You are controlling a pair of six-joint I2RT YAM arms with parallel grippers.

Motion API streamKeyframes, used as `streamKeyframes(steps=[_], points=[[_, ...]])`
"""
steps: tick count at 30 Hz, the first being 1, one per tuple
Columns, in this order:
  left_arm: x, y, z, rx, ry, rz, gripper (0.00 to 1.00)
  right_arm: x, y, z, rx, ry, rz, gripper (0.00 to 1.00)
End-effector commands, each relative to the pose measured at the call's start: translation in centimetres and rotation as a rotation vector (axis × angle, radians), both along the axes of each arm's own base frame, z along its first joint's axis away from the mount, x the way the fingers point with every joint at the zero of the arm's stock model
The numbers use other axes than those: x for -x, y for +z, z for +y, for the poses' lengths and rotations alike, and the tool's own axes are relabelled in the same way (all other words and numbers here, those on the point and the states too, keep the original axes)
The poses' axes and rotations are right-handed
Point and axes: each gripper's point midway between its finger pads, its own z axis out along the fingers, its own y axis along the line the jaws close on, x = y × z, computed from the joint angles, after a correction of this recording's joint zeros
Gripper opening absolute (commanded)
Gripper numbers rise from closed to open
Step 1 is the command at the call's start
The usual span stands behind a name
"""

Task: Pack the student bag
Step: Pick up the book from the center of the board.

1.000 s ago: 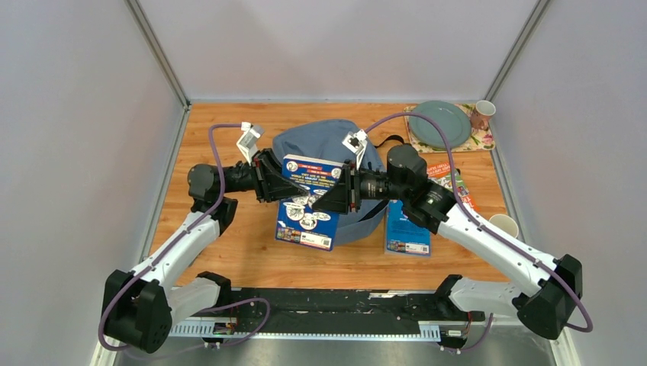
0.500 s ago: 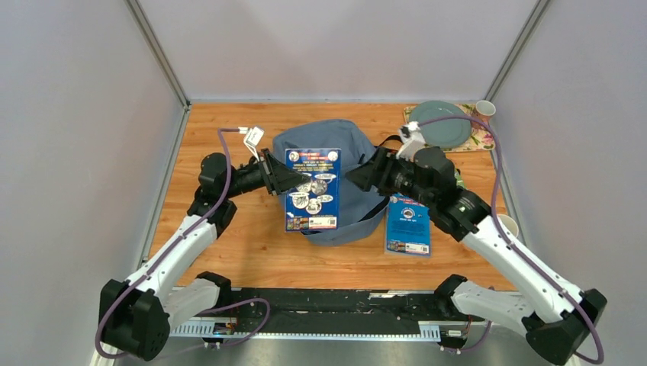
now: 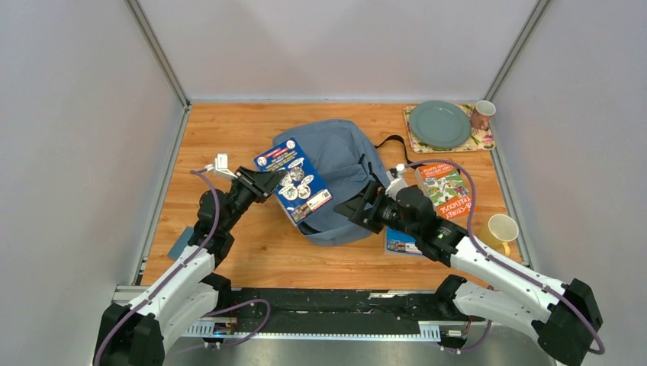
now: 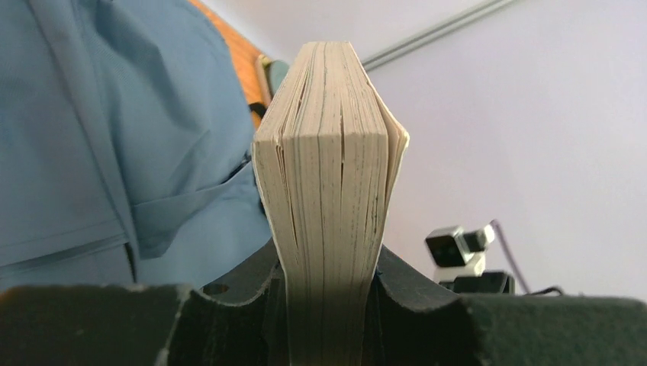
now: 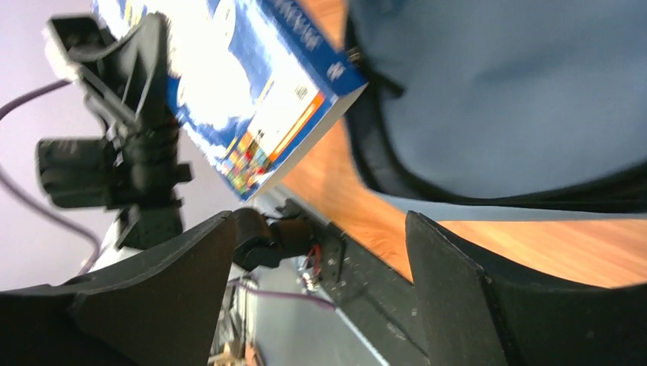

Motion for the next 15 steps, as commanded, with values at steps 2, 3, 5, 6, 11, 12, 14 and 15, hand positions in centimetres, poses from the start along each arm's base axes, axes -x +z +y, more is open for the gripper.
streamKeyframes(steps=[2, 3, 5, 6, 11, 12, 14, 15], points=[[1.2, 9.0, 0.9, 0.307, 0.011, -0.231, 0.00, 0.7, 6.1, 4.4, -0.280, 0.074, -0.124, 0.85], [1.3, 9.0, 0.9, 0.329, 0.003, -0.222, 0.00, 0.7, 5.3, 4.6, -0.288, 0.075, -0.107, 0.85], [1.7, 9.7, 0.8, 0.358, -0.019, -0.240, 0.00, 0.4, 5.8, 5.3, -0.329, 0.076, -0.126, 0.85], [1.7, 9.6, 0.6, 0.376, -0.028, -0.228, 0.00, 0.3, 6.0, 5.5, -0.336, 0.079, -0.128, 0.85], [2.3, 9.9, 0.3, 0.430, -0.064, -0.230, 0.00, -0.1, 6.8, 6.6, -0.321, 0.116, -0.189, 0.85], [2.4, 9.8, 0.2, 0.431, -0.068, -0.226, 0.00, -0.1, 6.9, 6.7, -0.316, 0.117, -0.193, 0.85], [2.5, 9.7, 0.1, 0.433, -0.073, -0.227, 0.00, -0.1, 7.3, 6.6, -0.330, 0.119, -0.215, 0.85], [2.5, 9.4, 0.1, 0.430, -0.068, -0.224, 0.00, -0.1, 7.5, 6.5, -0.340, 0.116, -0.222, 0.85]])
